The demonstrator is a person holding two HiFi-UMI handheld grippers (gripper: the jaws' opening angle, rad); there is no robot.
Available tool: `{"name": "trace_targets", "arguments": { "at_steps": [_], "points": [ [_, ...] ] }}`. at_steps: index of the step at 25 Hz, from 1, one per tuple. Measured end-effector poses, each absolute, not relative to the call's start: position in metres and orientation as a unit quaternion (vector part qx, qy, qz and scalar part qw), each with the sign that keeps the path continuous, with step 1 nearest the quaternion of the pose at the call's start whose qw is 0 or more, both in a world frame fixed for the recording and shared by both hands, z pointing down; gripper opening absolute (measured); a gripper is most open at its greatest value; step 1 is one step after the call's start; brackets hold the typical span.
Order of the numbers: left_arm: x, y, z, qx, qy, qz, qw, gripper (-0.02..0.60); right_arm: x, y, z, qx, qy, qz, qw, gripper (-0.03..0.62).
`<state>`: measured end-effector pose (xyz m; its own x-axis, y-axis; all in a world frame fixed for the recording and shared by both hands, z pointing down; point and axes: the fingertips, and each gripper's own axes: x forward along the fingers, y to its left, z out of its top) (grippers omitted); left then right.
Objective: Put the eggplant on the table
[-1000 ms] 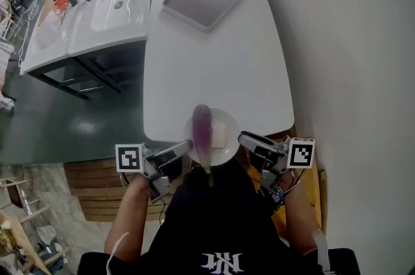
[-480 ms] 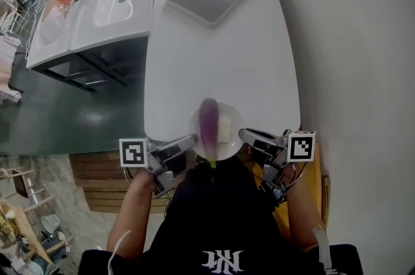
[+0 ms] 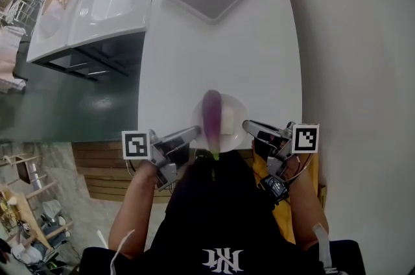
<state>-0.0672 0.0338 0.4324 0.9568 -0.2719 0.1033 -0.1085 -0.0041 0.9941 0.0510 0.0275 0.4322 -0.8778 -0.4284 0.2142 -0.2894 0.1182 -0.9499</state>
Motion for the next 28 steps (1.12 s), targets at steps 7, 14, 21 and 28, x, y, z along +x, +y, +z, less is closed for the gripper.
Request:
{"name": "trace_targets", "arguments": {
  "at_steps": [7, 14, 21, 28],
  "points": [
    [-0.05, 0.001, 0.458, 0.701, -0.156, -0.051, 0.694, 0.018, 0.068, -0.009, 0.461, -0.233, 0.738, -0.631, 0.049, 0.015],
    [-0.043, -0.028, 0.483, 0.692, -0.172, -0.037, 0.701, 0.018, 0.075, -0.039, 0.489, -0.239, 0.725, -0.645, 0.045, 0.015],
    [-0.04, -0.057, 0.516, 0.706, -0.189, 0.002, 0.683, 0.018, 0.08, -0.068, 0.52, -0.249, 0.718, -0.65, 0.032, 0.015],
    [-0.035, -0.058, 0.532, 0.713, -0.203, 0.045, 0.67, 0.02, 0.085, -0.068, 0.531, -0.274, 0.706, -0.653, 0.012, 0.015]
  ]
}}
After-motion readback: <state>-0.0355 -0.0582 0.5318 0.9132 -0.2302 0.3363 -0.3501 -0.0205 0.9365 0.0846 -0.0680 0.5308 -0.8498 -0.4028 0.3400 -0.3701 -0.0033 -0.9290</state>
